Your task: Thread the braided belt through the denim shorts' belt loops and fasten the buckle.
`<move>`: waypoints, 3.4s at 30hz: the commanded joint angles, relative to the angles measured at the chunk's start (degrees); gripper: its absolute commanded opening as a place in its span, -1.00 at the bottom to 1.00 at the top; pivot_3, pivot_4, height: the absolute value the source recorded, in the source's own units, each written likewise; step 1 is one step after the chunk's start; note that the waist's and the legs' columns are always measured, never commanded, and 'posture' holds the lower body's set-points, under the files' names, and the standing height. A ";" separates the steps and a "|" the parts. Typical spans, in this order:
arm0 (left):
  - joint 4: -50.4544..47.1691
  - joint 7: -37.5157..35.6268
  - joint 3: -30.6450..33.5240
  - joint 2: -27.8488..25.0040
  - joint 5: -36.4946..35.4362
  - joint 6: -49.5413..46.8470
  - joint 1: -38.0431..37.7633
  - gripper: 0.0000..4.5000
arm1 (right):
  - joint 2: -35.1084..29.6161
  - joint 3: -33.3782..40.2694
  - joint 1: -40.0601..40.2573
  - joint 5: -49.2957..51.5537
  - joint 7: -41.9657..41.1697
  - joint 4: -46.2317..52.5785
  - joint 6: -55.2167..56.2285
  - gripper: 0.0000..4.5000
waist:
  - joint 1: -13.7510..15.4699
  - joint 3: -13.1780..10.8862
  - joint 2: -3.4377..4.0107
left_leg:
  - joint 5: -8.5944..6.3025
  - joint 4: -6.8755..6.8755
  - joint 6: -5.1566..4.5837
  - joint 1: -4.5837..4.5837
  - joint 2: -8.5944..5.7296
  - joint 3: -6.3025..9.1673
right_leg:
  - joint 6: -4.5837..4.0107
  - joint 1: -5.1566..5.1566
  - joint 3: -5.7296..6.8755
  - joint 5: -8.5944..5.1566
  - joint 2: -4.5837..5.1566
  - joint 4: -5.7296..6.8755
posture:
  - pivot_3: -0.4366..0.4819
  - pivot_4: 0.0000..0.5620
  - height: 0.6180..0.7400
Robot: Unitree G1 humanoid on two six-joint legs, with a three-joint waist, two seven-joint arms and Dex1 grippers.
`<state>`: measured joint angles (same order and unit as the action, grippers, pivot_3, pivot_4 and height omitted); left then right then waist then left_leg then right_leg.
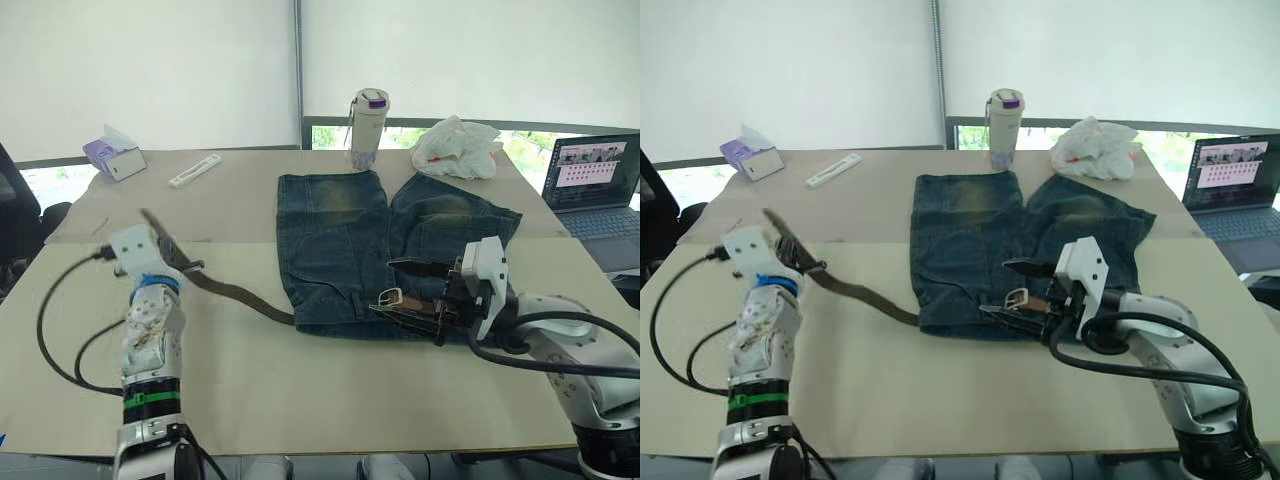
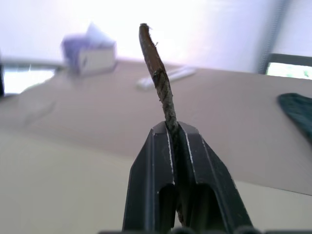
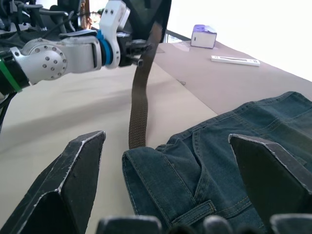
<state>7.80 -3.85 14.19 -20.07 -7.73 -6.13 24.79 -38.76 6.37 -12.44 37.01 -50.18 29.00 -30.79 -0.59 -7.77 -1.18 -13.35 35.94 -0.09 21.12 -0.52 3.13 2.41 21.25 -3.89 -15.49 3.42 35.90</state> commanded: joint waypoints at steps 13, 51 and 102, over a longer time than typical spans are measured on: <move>2.44 -5.00 -29.30 -2.41 34.24 34.65 10.42 -0.97 | 14.52 5.63 -3.87 25.83 37.42 5.71 -21.80 1.00 | -0.09 0.03 0.08 | 0.02 -0.10 0.01 0.12 0.15 -0.05 | 0.02 0.07 -0.08 0.05 -0.03 -0.04 | -0.05 -0.47 1.00; 4.67 9.68 -35.73 -7.55 54.86 42.16 10.68 -1.00 | 19.67 2.35 -7.32 53.46 70.95 -0.78 -13.18 -0.89 | -0.31 0.03 0.15 | 0.03 -0.09 -0.03 0.17 0.18 -0.07 | 0.06 0.11 -0.05 0.03 -0.05 -0.01 | -0.05 -0.47 1.00; -16.01 -40.95 -5.89 -13.87 -54.89 -32.69 -11.95 -0.16 | 15.70 -1.92 -2.22 36.18 51.90 -0.59 -13.64 -1.00 | -1.92 -0.01 0.29 | 0.03 -0.09 -0.05 0.13 0.39 -0.06 | 0.07 0.24 -0.05 -0.08 -0.36 0.00 | -0.05 -0.47 1.00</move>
<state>-8.07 -41.74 5.83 -33.15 -60.09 -37.16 12.48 -22.86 4.25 -14.30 73.74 3.85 26.25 -44.34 -2.52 -7.78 -0.89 -13.32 35.86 -0.15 21.26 -0.14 3.06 2.48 21.52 -3.94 -15.57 3.06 35.90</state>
